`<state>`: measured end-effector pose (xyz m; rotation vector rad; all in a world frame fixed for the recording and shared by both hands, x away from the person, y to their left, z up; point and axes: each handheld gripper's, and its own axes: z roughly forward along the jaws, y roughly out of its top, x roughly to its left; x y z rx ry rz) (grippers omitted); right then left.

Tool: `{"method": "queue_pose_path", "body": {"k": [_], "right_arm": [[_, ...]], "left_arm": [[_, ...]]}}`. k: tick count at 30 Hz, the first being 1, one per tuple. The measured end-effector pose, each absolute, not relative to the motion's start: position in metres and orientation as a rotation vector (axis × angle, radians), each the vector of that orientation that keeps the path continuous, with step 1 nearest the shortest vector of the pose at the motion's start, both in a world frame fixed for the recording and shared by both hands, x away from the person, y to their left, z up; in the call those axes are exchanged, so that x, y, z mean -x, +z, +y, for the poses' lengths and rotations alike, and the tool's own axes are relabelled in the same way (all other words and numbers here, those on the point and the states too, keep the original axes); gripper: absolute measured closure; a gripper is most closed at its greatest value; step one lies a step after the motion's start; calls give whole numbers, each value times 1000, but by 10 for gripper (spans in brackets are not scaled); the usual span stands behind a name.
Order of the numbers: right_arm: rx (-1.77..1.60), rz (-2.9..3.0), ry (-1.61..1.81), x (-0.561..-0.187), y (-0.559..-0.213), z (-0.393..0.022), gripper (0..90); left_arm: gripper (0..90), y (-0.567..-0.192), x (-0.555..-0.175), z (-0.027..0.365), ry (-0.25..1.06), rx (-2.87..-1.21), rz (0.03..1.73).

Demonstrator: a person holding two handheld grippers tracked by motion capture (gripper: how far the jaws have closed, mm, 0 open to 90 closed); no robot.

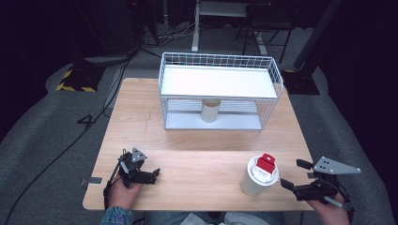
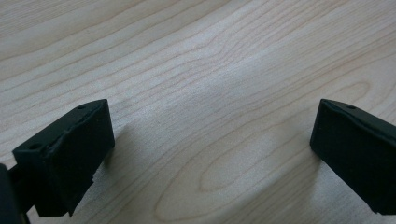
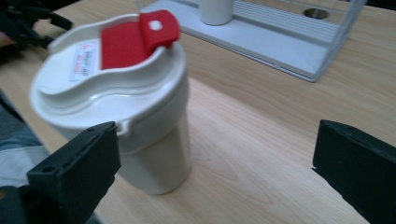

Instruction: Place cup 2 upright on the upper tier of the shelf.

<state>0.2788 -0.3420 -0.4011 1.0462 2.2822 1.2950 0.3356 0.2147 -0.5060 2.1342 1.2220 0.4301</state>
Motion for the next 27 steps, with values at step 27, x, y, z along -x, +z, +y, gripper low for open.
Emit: {"method": "queue_pose_path", "body": {"k": [27], "right_arm": [[-860,2428,1400,-281,-429,-297,1]], "left_arm": [[2,-506,-336,215,430,-2134,1222]]}}
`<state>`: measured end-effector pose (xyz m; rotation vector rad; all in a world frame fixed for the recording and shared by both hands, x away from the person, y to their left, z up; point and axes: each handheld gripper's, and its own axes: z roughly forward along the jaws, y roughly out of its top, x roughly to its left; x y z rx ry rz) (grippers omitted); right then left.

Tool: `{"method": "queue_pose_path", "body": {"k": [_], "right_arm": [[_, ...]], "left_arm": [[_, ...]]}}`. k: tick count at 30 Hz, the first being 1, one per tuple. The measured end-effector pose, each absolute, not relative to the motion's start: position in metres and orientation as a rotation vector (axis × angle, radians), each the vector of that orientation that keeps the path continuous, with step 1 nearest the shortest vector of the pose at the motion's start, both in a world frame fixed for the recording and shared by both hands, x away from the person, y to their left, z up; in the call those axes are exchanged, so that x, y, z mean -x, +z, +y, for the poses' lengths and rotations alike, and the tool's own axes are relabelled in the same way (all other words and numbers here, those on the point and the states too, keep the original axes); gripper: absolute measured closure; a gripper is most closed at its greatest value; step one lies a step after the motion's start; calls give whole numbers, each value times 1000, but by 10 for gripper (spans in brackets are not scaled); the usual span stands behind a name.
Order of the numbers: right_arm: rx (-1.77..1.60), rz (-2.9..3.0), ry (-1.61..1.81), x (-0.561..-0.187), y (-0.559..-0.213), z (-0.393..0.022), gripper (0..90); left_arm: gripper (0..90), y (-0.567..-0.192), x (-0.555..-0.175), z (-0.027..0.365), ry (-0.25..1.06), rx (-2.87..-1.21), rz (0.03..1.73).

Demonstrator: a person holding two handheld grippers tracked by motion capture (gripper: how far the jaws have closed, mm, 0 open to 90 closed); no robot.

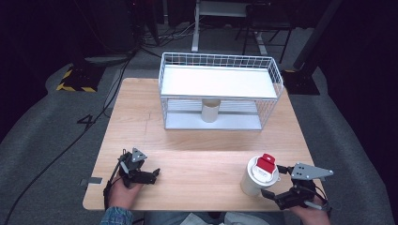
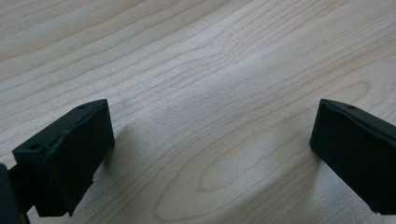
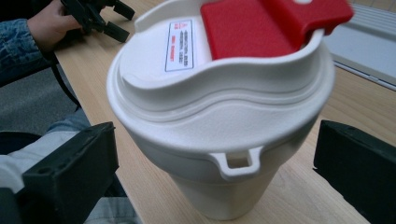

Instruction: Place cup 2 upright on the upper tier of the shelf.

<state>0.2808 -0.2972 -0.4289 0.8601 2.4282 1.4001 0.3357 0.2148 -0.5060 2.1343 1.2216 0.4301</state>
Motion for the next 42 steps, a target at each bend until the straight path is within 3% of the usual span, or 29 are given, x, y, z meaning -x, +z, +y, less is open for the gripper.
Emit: {"method": "queue_pose_path", "body": {"k": [30,35,42], "right_arm": [[-860,2357,1454,-293,-472,-283,2],[-824,2360,1459,-292,-474,-281,88],[-802,2351,1451,-291,-474,-280,97]], "left_arm": [[2,-506,-336,215,430,-2134,1222],[2,-506,-336,215,430,-2134,1222],[2,-506,-336,215,430,-2134,1222]]}}
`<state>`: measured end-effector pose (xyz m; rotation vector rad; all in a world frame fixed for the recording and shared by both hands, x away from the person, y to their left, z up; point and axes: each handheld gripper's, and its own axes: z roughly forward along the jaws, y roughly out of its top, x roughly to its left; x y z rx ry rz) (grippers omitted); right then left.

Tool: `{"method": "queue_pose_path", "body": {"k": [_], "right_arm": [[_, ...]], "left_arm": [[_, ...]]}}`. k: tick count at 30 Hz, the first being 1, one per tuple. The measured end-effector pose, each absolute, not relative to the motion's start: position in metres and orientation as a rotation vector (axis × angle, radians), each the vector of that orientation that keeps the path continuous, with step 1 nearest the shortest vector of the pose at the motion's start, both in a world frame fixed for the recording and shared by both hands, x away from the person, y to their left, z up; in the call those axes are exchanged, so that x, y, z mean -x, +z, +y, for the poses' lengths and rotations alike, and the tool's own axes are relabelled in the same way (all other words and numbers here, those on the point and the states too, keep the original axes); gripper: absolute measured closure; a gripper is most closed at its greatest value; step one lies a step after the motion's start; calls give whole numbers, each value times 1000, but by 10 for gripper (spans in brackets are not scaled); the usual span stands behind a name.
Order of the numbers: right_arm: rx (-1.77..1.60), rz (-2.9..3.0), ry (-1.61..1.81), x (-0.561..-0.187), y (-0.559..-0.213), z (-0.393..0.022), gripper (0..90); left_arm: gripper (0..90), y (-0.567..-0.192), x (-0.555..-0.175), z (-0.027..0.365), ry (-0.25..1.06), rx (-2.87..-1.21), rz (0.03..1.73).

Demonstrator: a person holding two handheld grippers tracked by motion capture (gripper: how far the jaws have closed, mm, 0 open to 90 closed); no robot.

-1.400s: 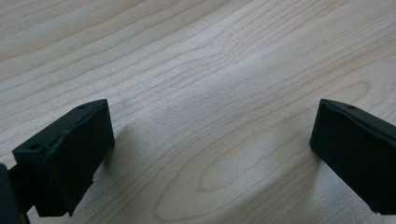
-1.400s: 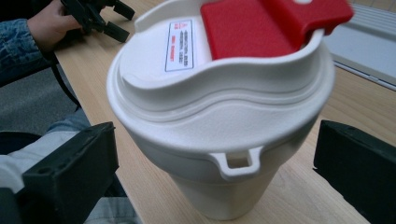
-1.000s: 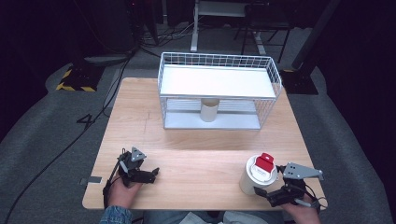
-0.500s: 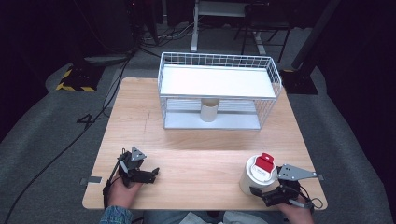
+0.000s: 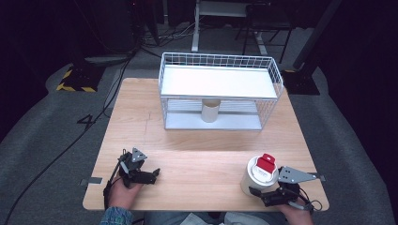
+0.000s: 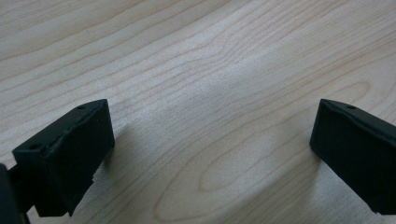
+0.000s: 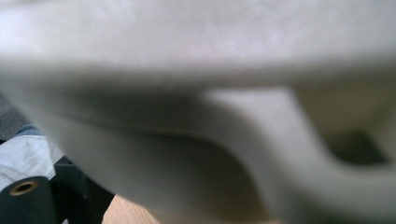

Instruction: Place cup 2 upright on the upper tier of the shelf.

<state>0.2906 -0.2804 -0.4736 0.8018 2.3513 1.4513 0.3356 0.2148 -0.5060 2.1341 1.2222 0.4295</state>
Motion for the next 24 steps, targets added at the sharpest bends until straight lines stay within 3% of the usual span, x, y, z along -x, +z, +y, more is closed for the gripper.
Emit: {"method": "queue_pose_path", "body": {"k": [24], "right_arm": [[-834,2360,1458,-293,-469,-282,104]], "left_arm": [[2,-506,-336,215,430,-2133,1222]]}}
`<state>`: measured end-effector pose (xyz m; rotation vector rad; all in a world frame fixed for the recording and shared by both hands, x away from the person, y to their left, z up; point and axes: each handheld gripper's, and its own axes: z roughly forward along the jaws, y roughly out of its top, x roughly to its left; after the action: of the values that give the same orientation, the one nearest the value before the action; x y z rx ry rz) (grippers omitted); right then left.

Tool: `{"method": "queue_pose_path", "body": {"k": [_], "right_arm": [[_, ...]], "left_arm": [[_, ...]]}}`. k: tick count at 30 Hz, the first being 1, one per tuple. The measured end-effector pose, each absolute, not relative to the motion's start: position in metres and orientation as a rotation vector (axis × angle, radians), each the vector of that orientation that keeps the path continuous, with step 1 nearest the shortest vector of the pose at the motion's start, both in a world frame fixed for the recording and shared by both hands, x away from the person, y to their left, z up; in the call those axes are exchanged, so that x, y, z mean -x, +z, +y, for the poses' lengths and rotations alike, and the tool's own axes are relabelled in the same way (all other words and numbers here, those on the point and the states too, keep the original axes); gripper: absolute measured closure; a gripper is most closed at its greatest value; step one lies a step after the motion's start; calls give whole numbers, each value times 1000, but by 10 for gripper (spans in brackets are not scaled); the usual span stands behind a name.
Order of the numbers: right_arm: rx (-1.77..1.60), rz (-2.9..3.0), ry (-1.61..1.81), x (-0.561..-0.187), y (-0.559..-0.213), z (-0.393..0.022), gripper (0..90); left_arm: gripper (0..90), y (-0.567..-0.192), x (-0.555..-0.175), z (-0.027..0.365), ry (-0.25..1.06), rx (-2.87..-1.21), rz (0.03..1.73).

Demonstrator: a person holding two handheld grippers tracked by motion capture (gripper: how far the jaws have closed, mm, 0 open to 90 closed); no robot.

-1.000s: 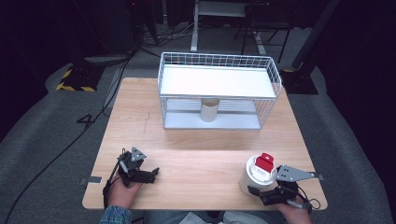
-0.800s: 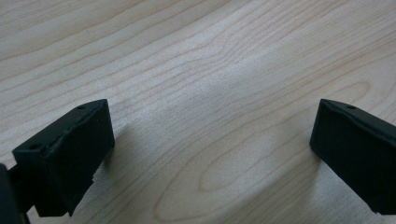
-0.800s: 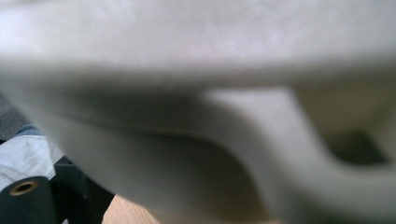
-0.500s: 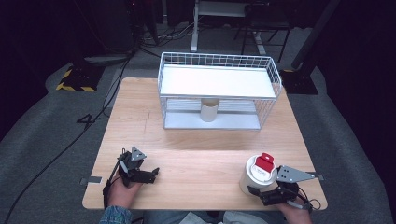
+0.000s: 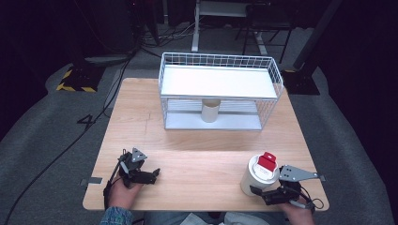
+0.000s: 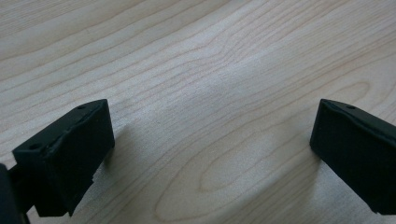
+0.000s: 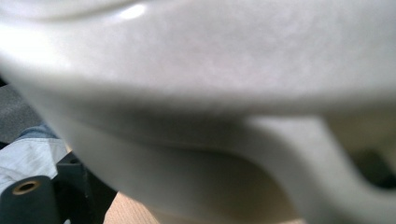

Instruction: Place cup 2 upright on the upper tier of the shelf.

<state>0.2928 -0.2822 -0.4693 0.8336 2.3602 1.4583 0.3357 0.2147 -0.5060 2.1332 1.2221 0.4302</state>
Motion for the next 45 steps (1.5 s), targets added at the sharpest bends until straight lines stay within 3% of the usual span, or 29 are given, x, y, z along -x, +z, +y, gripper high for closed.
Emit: {"method": "queue_pose_path", "body": {"k": [45], "right_arm": [[-755,2258,1492,-316,-388,-281,106]], "left_arm": [[2,-506,-336,215,432,-2135,1223]]}}
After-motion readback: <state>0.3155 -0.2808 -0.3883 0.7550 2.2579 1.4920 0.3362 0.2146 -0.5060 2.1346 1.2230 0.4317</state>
